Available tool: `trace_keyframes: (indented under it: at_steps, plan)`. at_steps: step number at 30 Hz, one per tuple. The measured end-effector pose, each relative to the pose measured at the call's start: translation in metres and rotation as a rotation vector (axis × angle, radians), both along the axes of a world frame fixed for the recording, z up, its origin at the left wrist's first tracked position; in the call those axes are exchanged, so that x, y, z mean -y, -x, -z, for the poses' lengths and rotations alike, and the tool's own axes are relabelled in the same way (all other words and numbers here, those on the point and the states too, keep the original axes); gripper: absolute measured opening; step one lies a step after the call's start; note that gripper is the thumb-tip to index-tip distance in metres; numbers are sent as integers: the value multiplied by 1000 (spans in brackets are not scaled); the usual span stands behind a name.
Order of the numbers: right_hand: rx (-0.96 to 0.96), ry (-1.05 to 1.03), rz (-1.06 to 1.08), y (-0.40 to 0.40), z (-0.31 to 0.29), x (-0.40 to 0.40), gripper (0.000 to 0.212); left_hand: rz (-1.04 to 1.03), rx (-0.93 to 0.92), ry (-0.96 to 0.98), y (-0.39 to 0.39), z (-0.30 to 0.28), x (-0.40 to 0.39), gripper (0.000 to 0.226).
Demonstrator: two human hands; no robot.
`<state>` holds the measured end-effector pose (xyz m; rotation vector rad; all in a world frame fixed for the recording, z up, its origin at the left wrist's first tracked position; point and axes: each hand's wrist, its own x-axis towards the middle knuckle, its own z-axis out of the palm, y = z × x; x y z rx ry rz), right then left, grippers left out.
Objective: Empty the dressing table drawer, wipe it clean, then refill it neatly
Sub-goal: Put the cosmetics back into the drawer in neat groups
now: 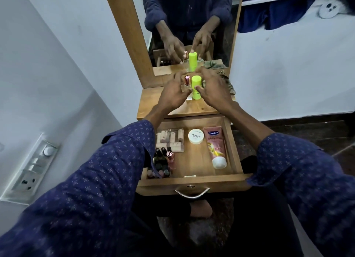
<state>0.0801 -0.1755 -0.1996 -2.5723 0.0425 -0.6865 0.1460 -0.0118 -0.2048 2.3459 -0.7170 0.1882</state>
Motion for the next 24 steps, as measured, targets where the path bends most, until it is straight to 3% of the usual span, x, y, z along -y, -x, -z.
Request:
trace_keyframes:
  at_steps: [4,11,19,24]
  plan:
    - [54,-6,23,-6,5,-1,28,18,4,54,-5,6,2,29]
    - [98,-124,37,1,9,3,26,-35,-32,125,2,8,-7,19]
    - [148,-307,-20,40,19,-5,23,-32,-20,172,43,6,-33,23]
    - [136,-351,-53,76,31,-18,23,50,-25,201,86,9,-56,47]
